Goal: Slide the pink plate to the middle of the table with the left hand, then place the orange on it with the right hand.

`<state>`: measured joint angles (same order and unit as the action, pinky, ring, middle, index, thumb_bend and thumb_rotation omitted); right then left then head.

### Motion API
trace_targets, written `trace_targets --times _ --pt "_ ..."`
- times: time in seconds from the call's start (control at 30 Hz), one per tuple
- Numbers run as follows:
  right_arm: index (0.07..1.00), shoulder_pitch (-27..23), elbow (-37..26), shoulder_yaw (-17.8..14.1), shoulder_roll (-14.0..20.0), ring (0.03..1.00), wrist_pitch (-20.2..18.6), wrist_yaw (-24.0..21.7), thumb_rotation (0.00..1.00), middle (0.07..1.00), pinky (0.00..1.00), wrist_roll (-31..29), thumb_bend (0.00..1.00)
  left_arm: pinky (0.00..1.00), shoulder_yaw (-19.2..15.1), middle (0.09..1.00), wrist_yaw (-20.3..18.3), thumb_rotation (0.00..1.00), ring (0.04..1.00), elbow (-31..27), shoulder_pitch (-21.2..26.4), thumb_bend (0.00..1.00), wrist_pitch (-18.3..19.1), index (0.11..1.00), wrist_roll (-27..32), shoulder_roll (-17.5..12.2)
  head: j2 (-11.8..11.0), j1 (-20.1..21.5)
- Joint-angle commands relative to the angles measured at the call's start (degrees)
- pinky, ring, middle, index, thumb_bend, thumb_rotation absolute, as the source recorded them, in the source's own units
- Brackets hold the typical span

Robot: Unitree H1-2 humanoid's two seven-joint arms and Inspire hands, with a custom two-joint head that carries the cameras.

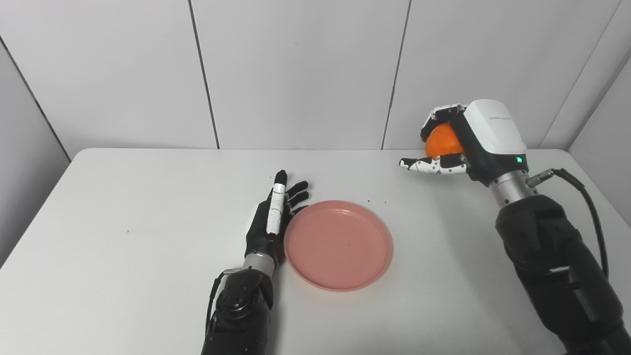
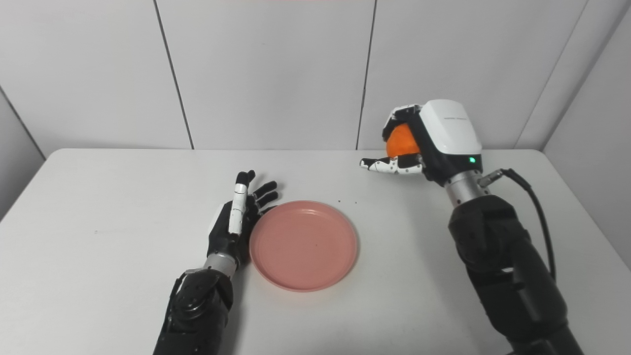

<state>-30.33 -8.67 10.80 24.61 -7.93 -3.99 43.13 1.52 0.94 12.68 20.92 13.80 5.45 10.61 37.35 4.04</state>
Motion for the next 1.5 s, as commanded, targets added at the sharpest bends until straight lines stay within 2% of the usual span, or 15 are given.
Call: trace_targets --times 0.0,0.07,0.27,0.53,0.7,0.77,0.8,0.87,0.93,1.13,1.2,1.3,1.4,1.47 --pt "0.321 -3.6 -2.4 -0.2 -0.1 0.173 1.6 0.2 0.34 0.245 0.13 0.9 0.58 0.75 -0.4 0.828 0.7 0.96 0.838 2.5 -1.2 0.8 1.7 0.978 -0.1 0.2 -0.1 0.0" --pt "0.331 -4.2 -3.4 0.6 -1.4 0.184 1.3 -0.7 0.35 0.256 0.14 1.5 0.58 0.75 -0.6 0.825 0.6 0.95 0.836 2.4 -1.3 0.81 1.6 0.977 0.0 0.1 -0.2 0.4" --pt "0.341 -5.0 -4.7 2.2 -3.9 0.195 2.9 -1.2 0.29 0.274 0.15 1.8 0.57 0.79 -1.1 0.814 0.4 0.93 0.836 2.3 -1.5 0.81 1.8 0.971 0.6 0.1 -0.4 0.9" --pt "0.36 -5.7 -4.0 3.5 -6.3 0.204 3.8 -2.2 0.33 0.284 0.15 1.1 0.57 0.78 -0.6 0.815 0.3 0.95 0.836 2.3 -1.5 0.82 2.1 0.97 0.0 -0.1 -0.4 1.0" --pt "0.347 -5.9 -1.8 6.1 -6.6 0.206 5.5 -3.3 0.33 0.28 0.15 1.8 0.58 0.78 -0.7 0.808 0.2 0.95 0.833 2.7 -1.3 0.8 1.7 0.971 0.1 -0.3 -0.6 1.4" --pt "0.389 -5.7 -0.7 7.1 -6.6 0.265 5.4 -4.3 0.34 0.318 0.26 2.0 0.58 0.78 -0.7 0.808 0.3 0.95 0.83 2.7 -1.2 0.8 1.7 0.97 -0.1 -0.4 -0.6 1.4" --pt "0.397 -5.6 0.0 7.7 -6.7 0.276 5.3 -4.6 0.35 0.325 0.28 2.2 0.58 0.77 -0.8 0.808 0.4 0.95 0.83 2.6 -1.2 0.8 1.9 0.97 0.0 -0.3 -0.6 1.4" --pt "0.424 -5.1 1.4 8.1 -7.1 0.28 5.3 -4.7 0.37 0.341 0.24 1.8 0.58 0.8 -0.9 0.809 0.5 0.95 0.833 2.4 -1.3 0.8 2.2 0.969 0.1 -0.2 -0.6 1.4" --pt "0.408 -4.6 3.1 8.4 -7.4 0.257 5.9 -4.3 0.38 0.328 0.21 1.1 0.58 0.81 -1.0 0.812 0.4 0.94 0.837 2.4 -1.3 0.8 2.3 0.969 0.3 -0.1 -0.6 1.4" --pt "0.405 -3.8 6.2 9.2 -8.2 0.28 7.1 -3.6 0.4 0.346 0.25 1.5 0.58 0.79 -1.0 0.812 0.5 0.95 0.834 3.2 -0.9 0.8 1.7 0.969 0.0 -0.2 -0.7 1.5" --pt "0.423 -3.7 7.2 9.7 -8.6 0.263 7.6 -3.5 0.37 0.334 0.21 1.3 0.57 0.8 -1.0 0.808 0.5 0.94 0.833 3.6 -0.7 0.8 1.4 0.968 0.0 -0.2 -0.7 1.5" --pt "0.353 -3.6 8.8 10.8 -8.5 0.225 9.8 -2.5 0.35 0.293 0.17 1.3 0.56 0.81 -1.2 0.796 0.4 0.94 0.837 3.9 -0.7 0.79 1.3 0.972 0.3 0.0 -0.7 1.5" --pt "0.348 -3.5 9.7 12.3 -8.2 0.222 11.7 -2.6 0.34 0.291 0.17 2.2 0.55 0.81 -0.8 0.8 0.3 0.95 0.837 4.3 -0.6 0.79 1.0 0.976 -0.3 -0.3 -0.8 1.5" --pt "0.379 -3.4 10.1 12.9 -8.1 0.232 12.3 -2.9 0.35 0.306 0.18 2.4 0.55 0.8 -0.8 0.796 0.3 0.96 0.83 4.9 -0.3 0.79 0.7 0.972 -0.3 -0.4 -0.8 1.5"
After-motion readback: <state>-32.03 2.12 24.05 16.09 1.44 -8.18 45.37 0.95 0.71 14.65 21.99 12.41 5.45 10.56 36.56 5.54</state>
